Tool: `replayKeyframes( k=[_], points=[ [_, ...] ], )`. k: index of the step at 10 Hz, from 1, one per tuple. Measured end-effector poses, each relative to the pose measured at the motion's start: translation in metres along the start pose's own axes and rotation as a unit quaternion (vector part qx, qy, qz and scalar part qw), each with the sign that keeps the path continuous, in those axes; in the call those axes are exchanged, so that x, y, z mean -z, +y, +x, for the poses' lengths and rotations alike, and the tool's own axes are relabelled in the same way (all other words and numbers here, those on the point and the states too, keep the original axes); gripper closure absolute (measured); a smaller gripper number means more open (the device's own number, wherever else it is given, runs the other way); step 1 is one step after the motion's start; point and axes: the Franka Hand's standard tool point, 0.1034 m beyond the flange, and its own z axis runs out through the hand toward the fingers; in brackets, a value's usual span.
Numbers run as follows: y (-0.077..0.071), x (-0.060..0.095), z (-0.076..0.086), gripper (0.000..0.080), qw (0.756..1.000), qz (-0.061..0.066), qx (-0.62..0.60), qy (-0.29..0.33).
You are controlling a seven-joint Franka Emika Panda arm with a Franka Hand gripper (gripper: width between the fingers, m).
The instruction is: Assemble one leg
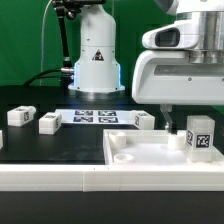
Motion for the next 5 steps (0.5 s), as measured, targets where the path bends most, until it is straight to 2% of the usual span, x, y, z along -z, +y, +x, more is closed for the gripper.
replayKeyframes(
  k=[1,3,4,5],
  points=[
    [0.0001,-0.0001,0.0000,0.0150,1.000,0.000,-0.001,0.000],
    [0.0001,-0.0001,0.0000,0.0409,1.000,0.000,-0.002,0.000],
    [0.0001,-0.0001,0.0000,0.0510,1.000,0.000,-0.019,0.000],
    [0.0003,-0.0001,0.0000,0.0510,1.000,0.000,-0.020,0.000]
  ],
)
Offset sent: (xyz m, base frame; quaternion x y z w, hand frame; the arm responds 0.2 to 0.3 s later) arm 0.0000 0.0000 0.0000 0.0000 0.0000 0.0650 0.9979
